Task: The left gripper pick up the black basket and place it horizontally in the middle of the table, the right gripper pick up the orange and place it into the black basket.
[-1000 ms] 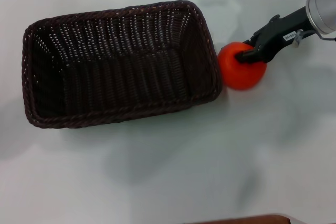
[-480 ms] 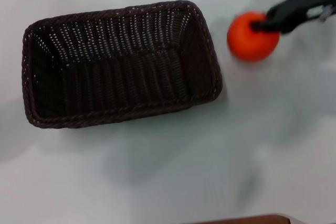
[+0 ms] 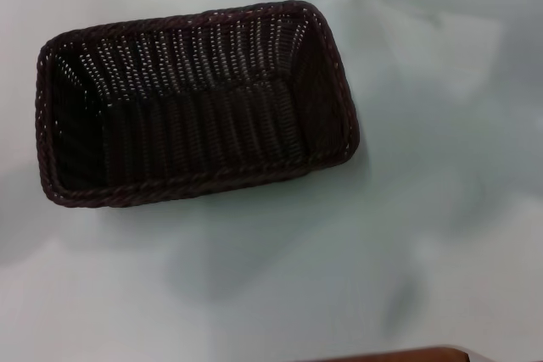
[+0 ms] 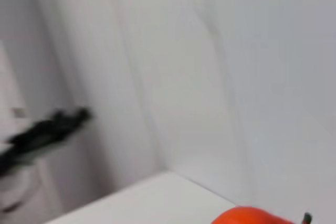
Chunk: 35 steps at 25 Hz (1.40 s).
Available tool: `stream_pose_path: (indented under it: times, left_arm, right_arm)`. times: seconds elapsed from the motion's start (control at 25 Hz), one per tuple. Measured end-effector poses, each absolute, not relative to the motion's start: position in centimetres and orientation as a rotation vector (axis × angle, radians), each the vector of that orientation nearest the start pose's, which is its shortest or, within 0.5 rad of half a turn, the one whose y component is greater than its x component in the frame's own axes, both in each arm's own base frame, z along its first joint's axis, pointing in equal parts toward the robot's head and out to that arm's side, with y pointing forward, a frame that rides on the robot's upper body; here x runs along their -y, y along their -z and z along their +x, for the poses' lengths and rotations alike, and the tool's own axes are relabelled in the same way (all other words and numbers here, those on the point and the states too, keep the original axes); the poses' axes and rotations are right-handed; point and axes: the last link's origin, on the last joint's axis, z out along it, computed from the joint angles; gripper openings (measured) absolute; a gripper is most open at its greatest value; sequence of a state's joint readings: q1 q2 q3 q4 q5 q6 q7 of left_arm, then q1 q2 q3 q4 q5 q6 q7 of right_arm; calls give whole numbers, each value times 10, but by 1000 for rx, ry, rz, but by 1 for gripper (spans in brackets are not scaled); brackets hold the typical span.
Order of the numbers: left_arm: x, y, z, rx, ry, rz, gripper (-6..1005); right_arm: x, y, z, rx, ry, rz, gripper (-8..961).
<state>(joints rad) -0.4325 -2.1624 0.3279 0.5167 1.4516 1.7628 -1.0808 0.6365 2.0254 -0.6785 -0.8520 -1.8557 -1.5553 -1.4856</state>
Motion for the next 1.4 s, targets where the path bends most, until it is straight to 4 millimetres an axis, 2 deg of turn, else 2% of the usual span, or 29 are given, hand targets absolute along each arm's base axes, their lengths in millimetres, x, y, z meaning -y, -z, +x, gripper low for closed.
stream_pose_path:
  times: [0.2,0.32,0.44,0.64,0.72,0.8,0.96,1.12,1.4]
  left_arm:
    - [-304,-58,-263,400,1454,-1905,598]
    - [-304,-59,-263,413,1463,-1904,592]
    - [-303,-60,-264,409,1464,-1904,593]
    - [-301,-62,-265,413,1472,-1901,593]
    - [-300,-62,-265,413,1473,-1901,593]
    - [-299,-62,-265,412,1476,-1900,593]
    - [-296,-65,-269,412,1476,-1877,592]
    - [-292,-72,-277,416,1464,-1825,592]
    - [-279,-79,-289,360,1428,-1693,554]
  right_arm:
    - [-378,-27,167,2510,257,-372,116]
    - [-380,-10,159,2554,222,-356,103]
    - [-382,-3,158,2565,233,-359,90]
    - [-383,-4,162,2550,258,-387,327]
    - [-384,-5,165,2538,278,-400,572]
    - [-386,-8,168,2494,326,-415,643]
    - [-390,-20,187,2254,509,-458,786]
    - [-387,-32,220,1980,760,-476,785]
    - [-362,-50,273,1530,1205,-485,783]
